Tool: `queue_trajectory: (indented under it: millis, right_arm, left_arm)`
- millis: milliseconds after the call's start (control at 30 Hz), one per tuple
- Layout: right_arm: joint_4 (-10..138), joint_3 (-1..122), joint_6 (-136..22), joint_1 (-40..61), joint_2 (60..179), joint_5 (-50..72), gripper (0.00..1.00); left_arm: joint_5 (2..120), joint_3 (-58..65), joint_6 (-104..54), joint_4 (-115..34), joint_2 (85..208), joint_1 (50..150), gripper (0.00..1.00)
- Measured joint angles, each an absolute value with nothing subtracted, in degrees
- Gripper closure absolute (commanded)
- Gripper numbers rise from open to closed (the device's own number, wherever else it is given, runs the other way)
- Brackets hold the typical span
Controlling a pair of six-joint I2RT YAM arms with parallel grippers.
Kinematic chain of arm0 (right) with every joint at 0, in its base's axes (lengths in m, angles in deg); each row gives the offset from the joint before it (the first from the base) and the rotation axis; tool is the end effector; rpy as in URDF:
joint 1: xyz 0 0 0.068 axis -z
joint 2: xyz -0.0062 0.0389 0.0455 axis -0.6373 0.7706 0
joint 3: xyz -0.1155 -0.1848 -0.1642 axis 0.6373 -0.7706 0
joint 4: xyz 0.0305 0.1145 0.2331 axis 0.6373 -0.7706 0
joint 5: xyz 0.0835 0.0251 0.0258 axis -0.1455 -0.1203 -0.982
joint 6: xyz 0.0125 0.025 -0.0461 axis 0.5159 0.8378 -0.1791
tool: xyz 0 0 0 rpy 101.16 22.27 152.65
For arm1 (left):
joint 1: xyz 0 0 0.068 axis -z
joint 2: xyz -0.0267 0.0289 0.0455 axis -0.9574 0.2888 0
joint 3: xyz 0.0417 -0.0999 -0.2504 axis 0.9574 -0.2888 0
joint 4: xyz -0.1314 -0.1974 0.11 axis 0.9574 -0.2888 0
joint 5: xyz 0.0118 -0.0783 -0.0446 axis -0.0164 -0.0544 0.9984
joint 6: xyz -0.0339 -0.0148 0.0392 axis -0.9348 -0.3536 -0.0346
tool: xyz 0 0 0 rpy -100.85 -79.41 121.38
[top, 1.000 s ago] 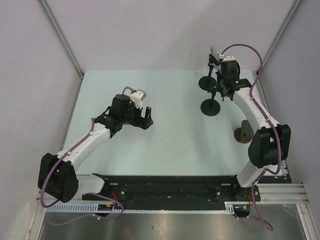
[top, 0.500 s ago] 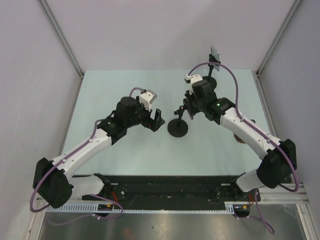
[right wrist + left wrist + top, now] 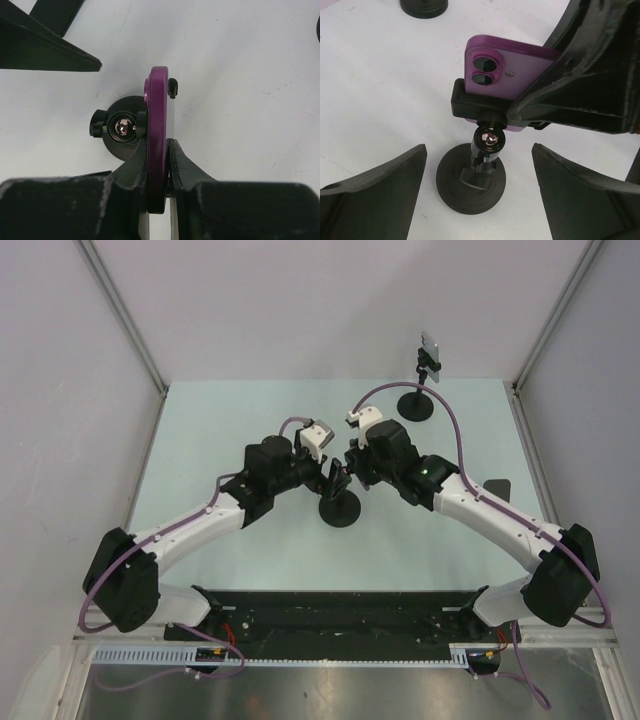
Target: Remove the phone from the phone stand
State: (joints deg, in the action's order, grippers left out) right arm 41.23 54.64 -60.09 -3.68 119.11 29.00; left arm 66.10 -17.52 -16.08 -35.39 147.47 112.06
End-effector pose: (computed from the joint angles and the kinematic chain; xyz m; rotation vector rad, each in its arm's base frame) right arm 0.2370 0.2142 0.3263 -0.6321 2.0737 0.2753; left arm 0.2340 -0.1992 0.2901 0.7500 1.7735 -0.7210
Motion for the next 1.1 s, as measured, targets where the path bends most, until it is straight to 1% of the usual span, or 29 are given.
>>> queue_trajectory:
  millis: [100,233,300,333,400,433,500,567,633,700,733,767,800,833,867,900,1000,1100]
  right_arm:
    - [41.53,54.42,-60.09,-3.81,118.96,28.95,1.0]
    - [42.21,54.14,-60.53,-3.83,118.96,28.63,1.0]
    - [42.38,54.09,-60.77,-3.87,118.94,28.43,1.0]
    - [42.45,54.05,-60.88,-3.92,118.94,28.34,1.0]
    - [42.62,53.98,-60.94,-4.0,118.91,28.21,0.98]
    - [42.71,53.92,-60.97,-4.07,118.91,28.21,0.98]
    - [42.8,53.9,-60.99,-4.16,118.89,28.21,0.97]
    - [42.86,53.9,-60.94,-4.11,118.89,28.21,0.95]
    - [43.02,53.81,-60.79,-4.14,118.83,28.23,0.92]
    - [43.26,53.68,-60.4,-4.07,118.78,28.47,0.86]
    - [43.26,53.68,-60.38,-4.07,118.78,28.49,0.84]
    - [43.24,53.68,-60.4,-4.07,118.74,28.52,0.82]
    - [43.24,53.65,-60.24,-4.07,118.69,28.6,0.75]
    - [43.26,53.57,-59.87,-4.07,118.63,28.71,0.71]
    - [43.26,53.46,-59.2,-4.09,118.5,29.08,0.67]
    - [43.35,53.28,-58.52,-4.09,118.3,29.22,0.59]
    - [43.61,53.04,-57.18,-4.0,117.36,30.57,0.47]
    - [46.8,53.06,-57.08,-4.31,115.2,31.51,0.46]
  left_arm:
    - [66.17,-17.52,-15.19,-33.6,150.18,112.46,0.11]
    - [66.17,-17.52,-13.85,-31.63,152.85,112.65,0.16]
    - [66.08,-17.52,-13.37,-30.69,154.01,112.68,0.22]
    - [65.99,-17.52,-13.31,-30.34,154.53,112.7,0.28]
    - [65.64,-17.52,-12.94,-29.62,155.47,112.7,0.34]
    - [65.51,-17.52,-12.91,-29.18,155.93,112.7,0.41]
    - [65.97,-17.54,-13.04,-28.37,156.72,112.7,0.46]
    - [66.08,-17.61,-12.96,-27.61,157.13,112.94,0.65]
    - [67.11,-18.09,-13.61,-26.6,157.31,113.27,0.75]
    - [67.04,-18.48,-12.83,-25.62,157.31,113.64,0.81]
    - [66.78,-18.68,-12.72,-25.31,157.31,113.73,0.88]
    - [66.76,-18.85,-12.61,-24.96,157.31,113.81,0.92]
    - [66.71,-19.01,-12.52,-24.68,157.31,113.94,0.96]
    - [66.67,-19.18,-12.5,-24.33,157.31,114.05,1.0]
    - [66.65,-19.38,-12.52,-23.89,157.31,114.14,0.99]
    - [66.69,-19.57,-12.52,-23.43,157.31,114.23,1.0]
    - [66.58,-20.27,-12.43,-22.41,157.26,114.4,1.0]
    - [66.17,-20.34,-12.1,-22.23,157.24,114.71,1.0]
